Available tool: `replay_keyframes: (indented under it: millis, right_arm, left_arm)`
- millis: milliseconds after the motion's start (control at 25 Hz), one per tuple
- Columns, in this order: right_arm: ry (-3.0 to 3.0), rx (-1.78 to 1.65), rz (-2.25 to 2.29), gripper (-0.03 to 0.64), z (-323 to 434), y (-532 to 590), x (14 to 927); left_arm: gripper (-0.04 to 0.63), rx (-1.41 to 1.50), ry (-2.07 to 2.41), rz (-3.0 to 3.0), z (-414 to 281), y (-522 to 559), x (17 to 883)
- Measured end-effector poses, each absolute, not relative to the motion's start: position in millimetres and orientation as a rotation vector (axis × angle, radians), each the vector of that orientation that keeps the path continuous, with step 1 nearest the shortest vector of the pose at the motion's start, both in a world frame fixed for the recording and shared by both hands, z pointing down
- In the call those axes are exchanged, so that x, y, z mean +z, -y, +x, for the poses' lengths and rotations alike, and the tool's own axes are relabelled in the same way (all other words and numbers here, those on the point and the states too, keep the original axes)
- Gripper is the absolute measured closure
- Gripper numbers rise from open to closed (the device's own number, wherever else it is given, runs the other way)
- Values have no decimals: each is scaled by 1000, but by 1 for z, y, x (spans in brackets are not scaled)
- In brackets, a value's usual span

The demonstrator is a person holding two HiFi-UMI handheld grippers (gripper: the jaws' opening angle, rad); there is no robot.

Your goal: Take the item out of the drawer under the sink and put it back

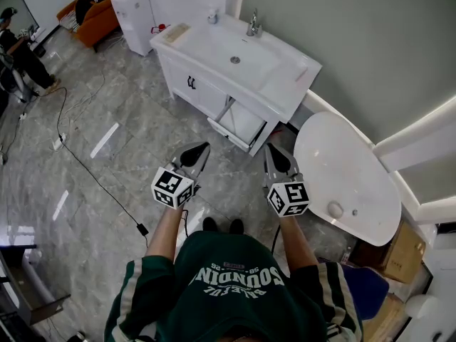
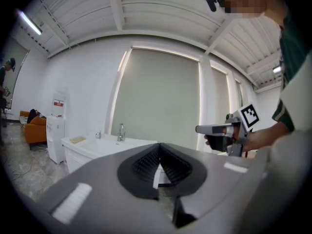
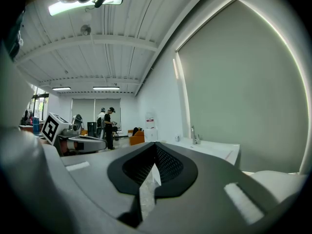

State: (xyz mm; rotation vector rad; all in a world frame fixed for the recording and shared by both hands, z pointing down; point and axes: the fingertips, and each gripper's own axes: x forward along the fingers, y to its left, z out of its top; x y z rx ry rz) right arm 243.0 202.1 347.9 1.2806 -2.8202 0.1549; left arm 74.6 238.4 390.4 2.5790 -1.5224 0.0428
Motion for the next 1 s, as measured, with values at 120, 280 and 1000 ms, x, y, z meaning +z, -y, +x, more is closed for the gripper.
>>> replay_keyframes:
  millis: [120, 280, 1000]
  right_arm:
    - [2812, 145, 1285, 615, 231, -201, 349]
    - [2801, 135, 1301, 615, 217, -202, 351]
    - [2780, 179, 1321, 615, 174, -173, 371]
  left_arm:
    - [546, 39, 1519, 2579, 63, -238, 392]
    - [546, 40, 1516, 2585, 45, -239, 394]
    - [546, 61, 1504, 2575, 1, -214, 409]
